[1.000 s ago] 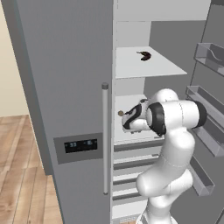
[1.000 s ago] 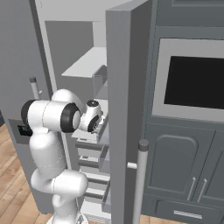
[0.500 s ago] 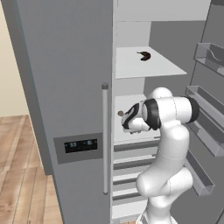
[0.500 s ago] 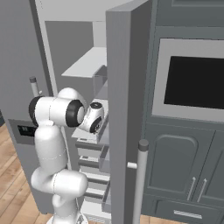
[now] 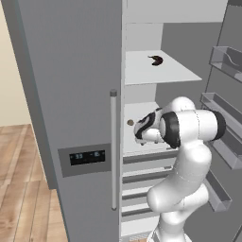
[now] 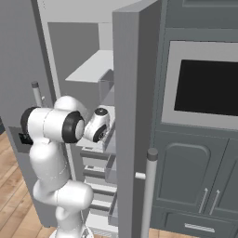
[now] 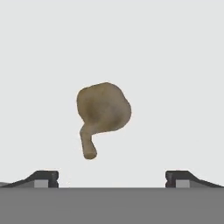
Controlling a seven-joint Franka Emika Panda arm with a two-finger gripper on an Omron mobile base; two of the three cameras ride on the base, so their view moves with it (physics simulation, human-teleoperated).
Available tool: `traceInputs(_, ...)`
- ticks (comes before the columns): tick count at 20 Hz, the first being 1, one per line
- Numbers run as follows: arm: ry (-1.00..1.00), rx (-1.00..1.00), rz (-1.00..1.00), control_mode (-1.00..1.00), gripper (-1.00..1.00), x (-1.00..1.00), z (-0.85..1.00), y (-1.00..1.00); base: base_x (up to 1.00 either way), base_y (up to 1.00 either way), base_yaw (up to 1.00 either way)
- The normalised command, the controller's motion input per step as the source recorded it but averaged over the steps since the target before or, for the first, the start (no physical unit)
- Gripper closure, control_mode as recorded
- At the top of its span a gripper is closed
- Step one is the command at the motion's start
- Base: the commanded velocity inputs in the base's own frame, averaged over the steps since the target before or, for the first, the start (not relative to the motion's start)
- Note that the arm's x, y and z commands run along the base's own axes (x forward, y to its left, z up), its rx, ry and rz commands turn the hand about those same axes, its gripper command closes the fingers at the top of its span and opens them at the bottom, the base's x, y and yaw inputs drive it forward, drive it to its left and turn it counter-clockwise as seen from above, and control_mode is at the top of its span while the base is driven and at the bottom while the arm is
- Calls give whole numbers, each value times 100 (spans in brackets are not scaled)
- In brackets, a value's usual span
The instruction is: Place the garlic in the correct fridge rack based on whether it is a fruit or vegetable. Finally, close the fridge door.
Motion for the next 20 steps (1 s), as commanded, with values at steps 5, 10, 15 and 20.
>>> traceInputs(5,-3,0,0,-100,-100,-76,62,3,0,0,0)
traceInputs(10,-2,0,0,-100,-100,-87,87,2,0,0,0)
traceInputs(15,0,0,-3,-100,-100,-96,59,16,0,0,0)
traceInputs(20,0,0,-5,-100,-100,-85,52,28,0,0,0)
